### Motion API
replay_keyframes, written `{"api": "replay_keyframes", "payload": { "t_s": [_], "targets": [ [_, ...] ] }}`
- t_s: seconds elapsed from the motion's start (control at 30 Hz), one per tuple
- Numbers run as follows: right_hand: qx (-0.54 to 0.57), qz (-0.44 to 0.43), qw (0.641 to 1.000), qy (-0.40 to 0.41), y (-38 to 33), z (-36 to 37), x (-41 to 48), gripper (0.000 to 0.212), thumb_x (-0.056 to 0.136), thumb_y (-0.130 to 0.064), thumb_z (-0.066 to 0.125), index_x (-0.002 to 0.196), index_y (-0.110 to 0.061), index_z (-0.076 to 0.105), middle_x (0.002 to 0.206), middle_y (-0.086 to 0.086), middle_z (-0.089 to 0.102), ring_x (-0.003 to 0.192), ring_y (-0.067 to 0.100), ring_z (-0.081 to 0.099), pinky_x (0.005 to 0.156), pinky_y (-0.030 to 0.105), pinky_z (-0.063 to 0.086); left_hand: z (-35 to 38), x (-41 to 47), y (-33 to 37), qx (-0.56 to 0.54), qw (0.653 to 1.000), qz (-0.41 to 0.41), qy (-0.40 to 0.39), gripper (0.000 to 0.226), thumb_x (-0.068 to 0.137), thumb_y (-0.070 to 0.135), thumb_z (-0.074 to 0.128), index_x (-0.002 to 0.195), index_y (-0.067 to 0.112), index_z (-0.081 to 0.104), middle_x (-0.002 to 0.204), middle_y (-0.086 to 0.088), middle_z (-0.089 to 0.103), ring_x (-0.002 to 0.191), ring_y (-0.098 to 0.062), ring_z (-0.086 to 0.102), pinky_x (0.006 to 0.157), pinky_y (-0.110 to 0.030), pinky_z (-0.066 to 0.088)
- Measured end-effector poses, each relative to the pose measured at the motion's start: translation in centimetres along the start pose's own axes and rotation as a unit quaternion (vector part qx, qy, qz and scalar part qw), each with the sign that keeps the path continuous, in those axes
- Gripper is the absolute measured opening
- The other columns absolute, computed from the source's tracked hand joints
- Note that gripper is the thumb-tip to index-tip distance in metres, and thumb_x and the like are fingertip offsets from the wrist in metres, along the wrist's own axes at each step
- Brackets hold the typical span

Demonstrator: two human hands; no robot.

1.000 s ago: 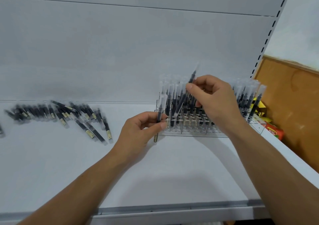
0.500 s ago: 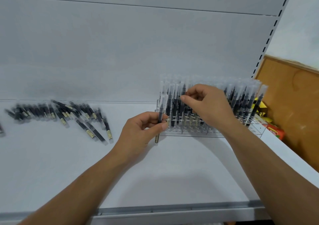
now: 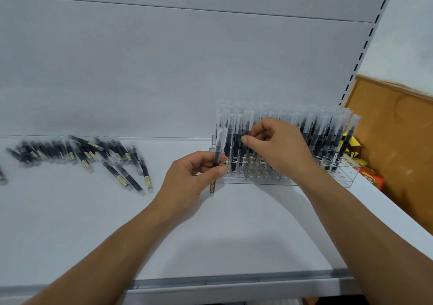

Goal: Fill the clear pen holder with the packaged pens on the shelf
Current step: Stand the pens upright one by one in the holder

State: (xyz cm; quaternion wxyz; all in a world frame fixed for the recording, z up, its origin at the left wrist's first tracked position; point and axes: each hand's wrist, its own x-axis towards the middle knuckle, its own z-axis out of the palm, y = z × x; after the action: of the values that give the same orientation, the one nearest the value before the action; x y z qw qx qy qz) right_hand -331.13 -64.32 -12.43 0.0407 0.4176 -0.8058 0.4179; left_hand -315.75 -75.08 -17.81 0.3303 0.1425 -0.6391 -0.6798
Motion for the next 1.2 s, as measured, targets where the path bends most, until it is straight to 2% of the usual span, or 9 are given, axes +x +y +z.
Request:
{"api": "replay_keyframes", "payload": {
  "t_s": [0.27, 0.47, 0.63, 0.73, 0.83, 0.9, 1.0, 1.1, 1.2],
  "targets": [
    [-0.023, 0.006, 1.000, -0.005, -0.1, -0.6, 0.2, 0.020, 0.086, -0.039, 0.071, 0.075, -0.034, 0.055, 0.075, -0.013, 0.063, 0.066, 0.003, 0.058, 0.062, 0.021, 0.047, 0.1, -0.2, 0.3, 0.007, 1.000, -0.003, 0.000, 0.017, 0.081, -0.002, 0.070, 0.094, 0.009, 0.072, 0.085, -0.006, 0.070, 0.083, -0.018, 0.060, 0.074, -0.014, 0.051],
    [-0.078, -0.003, 0.996, -0.041, 0.0, 0.1, 0.0, 0.018, 0.087, -0.038, 0.070, 0.077, -0.035, 0.055, 0.076, -0.015, 0.062, 0.076, 0.005, 0.061, 0.077, 0.037, 0.056, 0.2, -0.3, 0.5, 0.013, 1.000, -0.002, 0.002, 0.017, 0.081, -0.002, 0.070, 0.095, 0.008, 0.071, 0.087, -0.008, 0.069, 0.084, -0.019, 0.060, 0.073, -0.014, 0.052],
    [-0.067, 0.012, 0.997, -0.047, 0.0, -0.5, -0.4, 0.012, 0.085, -0.041, 0.071, 0.091, -0.031, 0.065, 0.079, -0.017, 0.065, 0.077, 0.003, 0.062, 0.077, 0.031, 0.054, 0.1, -0.3, 0.5, 0.039, 0.999, 0.008, -0.004, 0.017, 0.081, 0.001, 0.071, 0.092, 0.013, 0.073, 0.084, -0.001, 0.071, 0.081, -0.015, 0.060, 0.074, -0.015, 0.051],
    [0.014, -0.002, 1.000, -0.012, -0.3, -1.2, -1.3, 0.009, 0.087, -0.038, 0.069, 0.089, -0.030, 0.070, 0.077, -0.014, 0.066, 0.070, 0.002, 0.059, 0.069, 0.024, 0.050, 0.2, -0.4, 0.5, 0.052, 0.999, 0.012, -0.007, 0.015, 0.081, 0.004, 0.071, 0.091, 0.015, 0.073, 0.081, 0.003, 0.071, 0.078, -0.011, 0.059, 0.072, -0.014, 0.050],
    [0.152, -0.020, 0.983, -0.095, -1.3, -1.2, -2.1, 0.011, 0.083, -0.035, 0.074, 0.092, -0.029, 0.073, 0.084, -0.011, 0.071, 0.073, 0.010, 0.062, 0.071, 0.025, 0.053, 0.2, -0.3, 0.4, 0.056, 0.998, 0.014, -0.010, 0.015, 0.081, 0.005, 0.072, 0.093, 0.015, 0.074, 0.084, -0.001, 0.072, 0.079, -0.013, 0.061, 0.074, -0.015, 0.050],
    [0.165, -0.034, 0.977, -0.132, -1.7, -0.6, -2.3, 0.015, 0.081, -0.034, 0.077, 0.094, -0.028, 0.072, 0.082, -0.016, 0.071, 0.067, 0.012, 0.057, 0.067, 0.024, 0.051, 0.2, -0.3, 0.4, 0.065, 0.998, 0.017, -0.013, 0.016, 0.082, 0.006, 0.072, 0.094, 0.016, 0.074, 0.087, -0.004, 0.073, 0.082, -0.016, 0.063, 0.077, -0.019, 0.052],
    [0.162, -0.048, 0.978, -0.125, -2.1, 0.5, -2.3, 0.010, 0.082, -0.028, 0.077, 0.089, -0.023, 0.071, 0.064, -0.024, 0.061, 0.057, 0.003, 0.045, 0.056, 0.012, 0.039, 0.2, -0.3, 0.3, 0.074, 0.997, 0.021, -0.013, 0.015, 0.082, 0.005, 0.071, 0.093, 0.015, 0.073, 0.087, -0.008, 0.072, 0.083, -0.019, 0.062, 0.080, -0.025, 0.053],
    [0.204, -0.037, 0.971, -0.120, -2.5, 0.7, -2.4, 0.008, 0.084, -0.019, 0.076, 0.088, -0.014, 0.071, 0.063, -0.015, 0.062, 0.055, 0.003, 0.050, 0.054, 0.012, 0.041, 0.3, -0.4, 0.4, 0.088, 0.996, 0.033, -0.012, 0.014, 0.083, 0.006, 0.072, 0.092, 0.016, 0.073, 0.084, -0.001, 0.071, 0.081, -0.016, 0.061, 0.074, -0.022, 0.052],
    [0.243, -0.013, 0.965, -0.094, -2.6, -0.5, -2.1, 0.010, 0.086, -0.021, 0.072, 0.092, -0.013, 0.069, 0.062, -0.012, 0.065, 0.054, 0.005, 0.058, 0.053, 0.016, 0.044, 0.1, -0.5, 0.2, 0.161, 0.985, 0.066, 0.020, 0.020, 0.081, 0.030, 0.075, 0.100, 0.028, 0.070, 0.095, 0.012, 0.071, 0.090, -0.004, 0.064, 0.079, -0.016, 0.049]
  ]
}}
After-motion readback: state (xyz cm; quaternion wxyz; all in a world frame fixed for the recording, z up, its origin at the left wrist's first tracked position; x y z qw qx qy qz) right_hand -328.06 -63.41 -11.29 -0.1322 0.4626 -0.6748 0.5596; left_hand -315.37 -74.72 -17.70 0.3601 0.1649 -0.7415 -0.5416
